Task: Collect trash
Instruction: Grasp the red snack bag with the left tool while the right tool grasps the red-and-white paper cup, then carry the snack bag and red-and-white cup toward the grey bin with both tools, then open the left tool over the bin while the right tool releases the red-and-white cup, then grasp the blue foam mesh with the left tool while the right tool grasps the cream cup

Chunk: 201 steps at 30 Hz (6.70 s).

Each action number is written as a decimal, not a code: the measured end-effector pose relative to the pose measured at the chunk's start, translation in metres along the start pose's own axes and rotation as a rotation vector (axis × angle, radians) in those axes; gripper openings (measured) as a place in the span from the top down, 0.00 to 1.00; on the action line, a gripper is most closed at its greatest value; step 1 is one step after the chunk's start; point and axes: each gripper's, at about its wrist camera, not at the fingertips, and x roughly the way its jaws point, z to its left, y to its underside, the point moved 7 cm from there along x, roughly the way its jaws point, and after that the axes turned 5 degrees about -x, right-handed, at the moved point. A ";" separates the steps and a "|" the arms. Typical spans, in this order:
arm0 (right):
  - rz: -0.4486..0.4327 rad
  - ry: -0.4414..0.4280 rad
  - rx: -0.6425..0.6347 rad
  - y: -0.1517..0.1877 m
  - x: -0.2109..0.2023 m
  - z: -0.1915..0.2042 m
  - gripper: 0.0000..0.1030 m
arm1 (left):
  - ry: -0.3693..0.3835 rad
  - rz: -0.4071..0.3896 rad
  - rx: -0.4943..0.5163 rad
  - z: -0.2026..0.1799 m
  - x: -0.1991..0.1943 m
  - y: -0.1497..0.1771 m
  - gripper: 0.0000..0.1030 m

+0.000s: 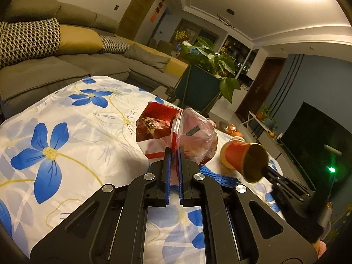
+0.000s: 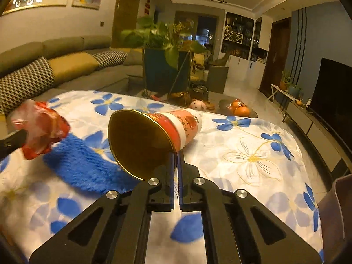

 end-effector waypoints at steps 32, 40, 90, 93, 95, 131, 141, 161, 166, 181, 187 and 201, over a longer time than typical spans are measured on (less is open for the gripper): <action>-0.194 0.056 0.201 0.053 -0.210 -0.136 0.97 | 0.115 -0.019 0.190 -0.135 -0.096 0.046 0.95; -0.219 0.134 0.246 0.071 -0.241 -0.183 0.97 | 0.179 0.005 0.271 -0.197 -0.104 0.075 0.95; -0.200 0.416 0.489 0.149 -0.279 -0.342 0.97 | 0.484 0.185 0.607 -0.432 -0.054 0.250 0.95; -0.199 0.415 0.491 0.149 -0.277 -0.341 0.97 | 0.486 0.190 0.610 -0.436 -0.050 0.252 0.95; -0.197 0.417 0.490 0.148 -0.275 -0.341 0.97 | 0.486 0.196 0.608 -0.436 -0.047 0.253 0.95; -0.259 0.355 0.477 0.137 -0.289 -0.294 0.27 | 0.305 0.062 0.501 -0.335 -0.069 0.196 0.16; -0.250 0.270 0.418 0.110 -0.263 -0.236 0.27 | 0.122 -0.041 0.444 -0.244 -0.080 0.135 0.16; -0.196 0.131 0.196 0.032 -0.141 -0.086 0.27 | -0.137 -0.110 0.334 -0.081 -0.057 0.039 0.16; -0.177 0.123 0.151 0.014 -0.109 -0.061 0.27 | -0.170 -0.084 0.292 -0.057 -0.033 0.021 0.16; -0.108 0.126 0.055 -0.013 -0.029 -0.022 0.32 | -0.205 0.081 0.179 -0.007 0.038 0.002 0.16; -0.039 0.138 0.015 -0.011 0.006 -0.013 0.35 | -0.212 0.207 0.177 0.002 0.068 0.015 0.29; 0.071 0.151 0.005 -0.015 0.061 -0.007 0.58 | -0.137 0.218 0.274 -0.018 0.067 0.026 0.98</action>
